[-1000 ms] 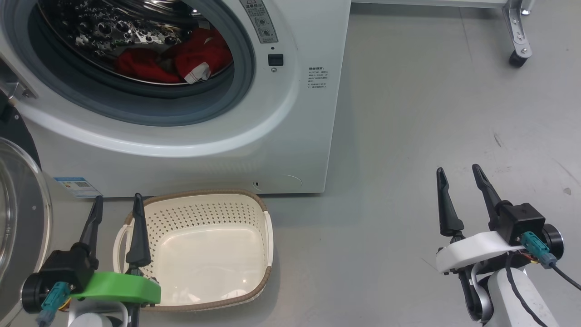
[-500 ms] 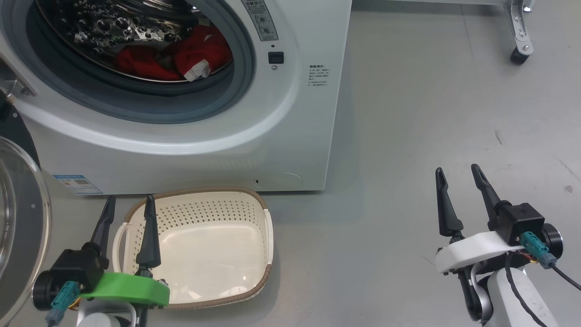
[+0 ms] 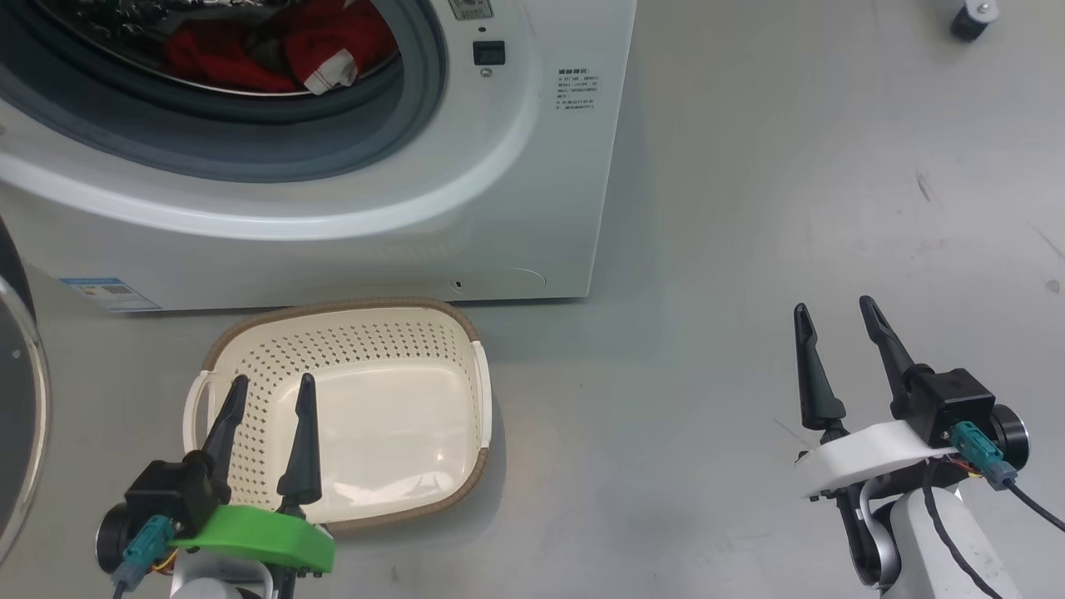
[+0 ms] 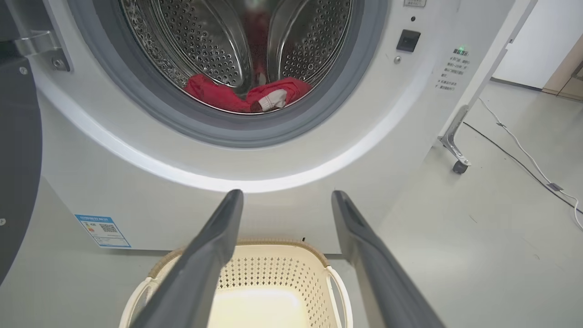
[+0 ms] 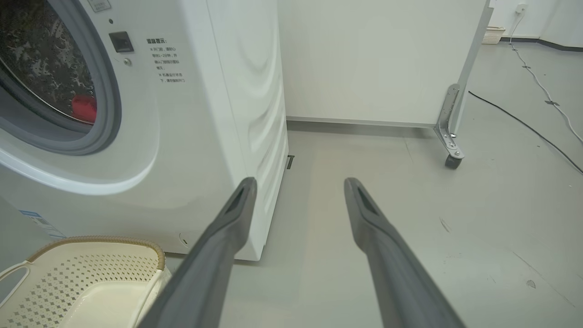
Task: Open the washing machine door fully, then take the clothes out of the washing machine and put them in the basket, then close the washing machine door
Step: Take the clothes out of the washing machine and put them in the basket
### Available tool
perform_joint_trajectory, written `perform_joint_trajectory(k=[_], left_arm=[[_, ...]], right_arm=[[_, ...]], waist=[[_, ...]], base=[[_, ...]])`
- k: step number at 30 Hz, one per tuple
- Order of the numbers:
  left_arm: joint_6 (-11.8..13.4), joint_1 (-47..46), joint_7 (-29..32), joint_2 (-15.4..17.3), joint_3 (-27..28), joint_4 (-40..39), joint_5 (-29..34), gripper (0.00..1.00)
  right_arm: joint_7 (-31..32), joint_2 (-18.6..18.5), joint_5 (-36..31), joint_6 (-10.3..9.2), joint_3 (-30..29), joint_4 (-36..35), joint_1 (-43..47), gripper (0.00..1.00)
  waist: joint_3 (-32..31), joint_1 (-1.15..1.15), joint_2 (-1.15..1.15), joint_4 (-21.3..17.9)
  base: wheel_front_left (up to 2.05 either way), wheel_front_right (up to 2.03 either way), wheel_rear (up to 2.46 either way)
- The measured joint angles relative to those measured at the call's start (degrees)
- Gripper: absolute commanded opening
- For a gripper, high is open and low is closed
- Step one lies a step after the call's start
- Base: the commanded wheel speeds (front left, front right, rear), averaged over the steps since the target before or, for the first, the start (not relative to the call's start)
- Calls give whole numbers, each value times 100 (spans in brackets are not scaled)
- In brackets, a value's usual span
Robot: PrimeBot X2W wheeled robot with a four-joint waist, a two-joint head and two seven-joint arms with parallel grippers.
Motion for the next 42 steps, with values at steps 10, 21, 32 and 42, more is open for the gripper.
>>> perform_joint_trajectory(k=[10,21,32,42], left_arm=[[-51,-1066,0,-1,-114,289,16,100],[-51,-2837,493,411,38,426,209,100],[-53,-4105,1402,872,331,728,80,100],[-183,-5145,2335,1312,396,879,-21,100]], right_arm=[[0,4,-2,48,42,-98,-212,100],[0,4,34,100,216,-215,-602,100],[0,0,328,125,489,-241,-860,100],[0,-8,626,91,787,-324,-1176,100]], waist=[[661,0,0,-92],[1381,0,0,-257],[1899,0,0,-504],[2390,1,0,-794]], base=[[0,0,0],[0,0,0],[0,0,0],[0,0,0]])
